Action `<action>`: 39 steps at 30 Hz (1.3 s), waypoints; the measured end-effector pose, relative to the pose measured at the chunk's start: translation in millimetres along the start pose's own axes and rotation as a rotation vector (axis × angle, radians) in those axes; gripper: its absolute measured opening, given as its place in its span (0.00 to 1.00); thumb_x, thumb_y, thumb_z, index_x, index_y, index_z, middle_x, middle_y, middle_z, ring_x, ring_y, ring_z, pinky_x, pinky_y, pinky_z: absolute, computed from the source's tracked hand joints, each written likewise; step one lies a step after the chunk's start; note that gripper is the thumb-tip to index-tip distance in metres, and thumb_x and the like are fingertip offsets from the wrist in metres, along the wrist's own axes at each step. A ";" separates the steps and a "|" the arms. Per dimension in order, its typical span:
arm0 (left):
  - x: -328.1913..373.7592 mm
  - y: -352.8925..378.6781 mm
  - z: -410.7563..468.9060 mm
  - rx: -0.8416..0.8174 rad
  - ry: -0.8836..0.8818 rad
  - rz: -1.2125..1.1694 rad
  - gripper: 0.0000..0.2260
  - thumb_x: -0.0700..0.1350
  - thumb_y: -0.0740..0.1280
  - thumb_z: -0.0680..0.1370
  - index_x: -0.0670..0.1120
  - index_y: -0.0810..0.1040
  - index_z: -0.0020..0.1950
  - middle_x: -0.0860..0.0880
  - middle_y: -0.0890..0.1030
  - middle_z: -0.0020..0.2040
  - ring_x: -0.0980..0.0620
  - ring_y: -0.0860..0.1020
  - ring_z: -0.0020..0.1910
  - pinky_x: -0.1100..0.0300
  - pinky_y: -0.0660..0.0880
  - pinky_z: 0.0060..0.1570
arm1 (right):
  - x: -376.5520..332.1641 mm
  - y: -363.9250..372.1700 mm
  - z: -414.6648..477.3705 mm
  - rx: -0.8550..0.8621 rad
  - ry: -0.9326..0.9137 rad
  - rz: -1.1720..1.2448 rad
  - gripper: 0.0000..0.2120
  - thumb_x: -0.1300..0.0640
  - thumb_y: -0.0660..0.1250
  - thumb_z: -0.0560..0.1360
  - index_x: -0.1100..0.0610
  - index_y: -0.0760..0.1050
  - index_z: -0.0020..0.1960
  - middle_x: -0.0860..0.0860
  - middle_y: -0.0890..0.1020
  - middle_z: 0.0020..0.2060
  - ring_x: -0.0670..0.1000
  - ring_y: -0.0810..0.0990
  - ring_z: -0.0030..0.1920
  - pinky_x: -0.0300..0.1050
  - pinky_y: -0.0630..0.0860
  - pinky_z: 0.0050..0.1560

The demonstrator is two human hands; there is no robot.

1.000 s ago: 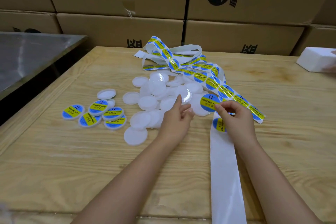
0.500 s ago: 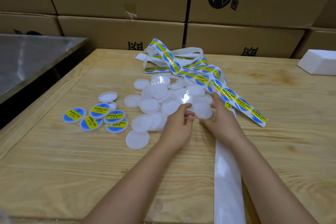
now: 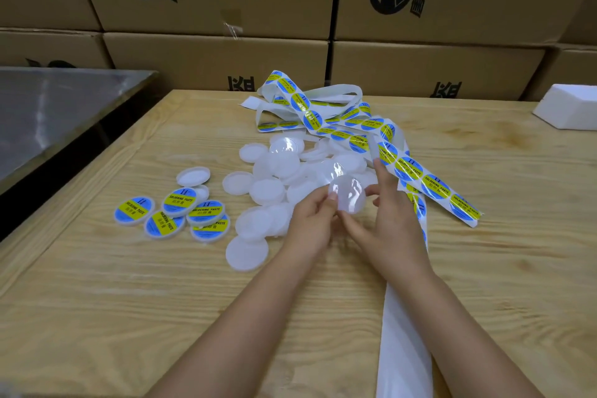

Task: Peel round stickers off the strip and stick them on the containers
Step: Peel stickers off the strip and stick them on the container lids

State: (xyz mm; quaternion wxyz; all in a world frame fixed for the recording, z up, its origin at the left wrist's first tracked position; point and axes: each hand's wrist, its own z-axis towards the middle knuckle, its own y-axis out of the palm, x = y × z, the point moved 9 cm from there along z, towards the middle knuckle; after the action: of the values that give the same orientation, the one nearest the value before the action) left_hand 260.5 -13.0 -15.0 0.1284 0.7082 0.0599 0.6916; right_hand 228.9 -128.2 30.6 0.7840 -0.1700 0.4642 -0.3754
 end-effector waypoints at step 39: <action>-4.4 5.0 -7.9 -0.310 -0.205 -0.197 0.11 0.40 0.58 0.81 0.38 0.76 0.58 0.42 0.84 0.47 0.46 0.83 0.46 0.56 0.81 0.42 | 33.2 -2.4 7.5 -0.084 0.388 0.512 0.09 0.56 0.71 0.73 0.61 0.80 0.37 0.50 0.82 0.32 0.42 0.76 0.33 0.43 0.75 0.44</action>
State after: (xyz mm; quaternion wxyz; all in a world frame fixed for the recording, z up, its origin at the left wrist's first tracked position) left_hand 252.0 -18.2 -17.8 0.3081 0.7374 0.0085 0.6011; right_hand 243.9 -155.2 16.0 0.7421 -0.0051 0.6478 -0.1720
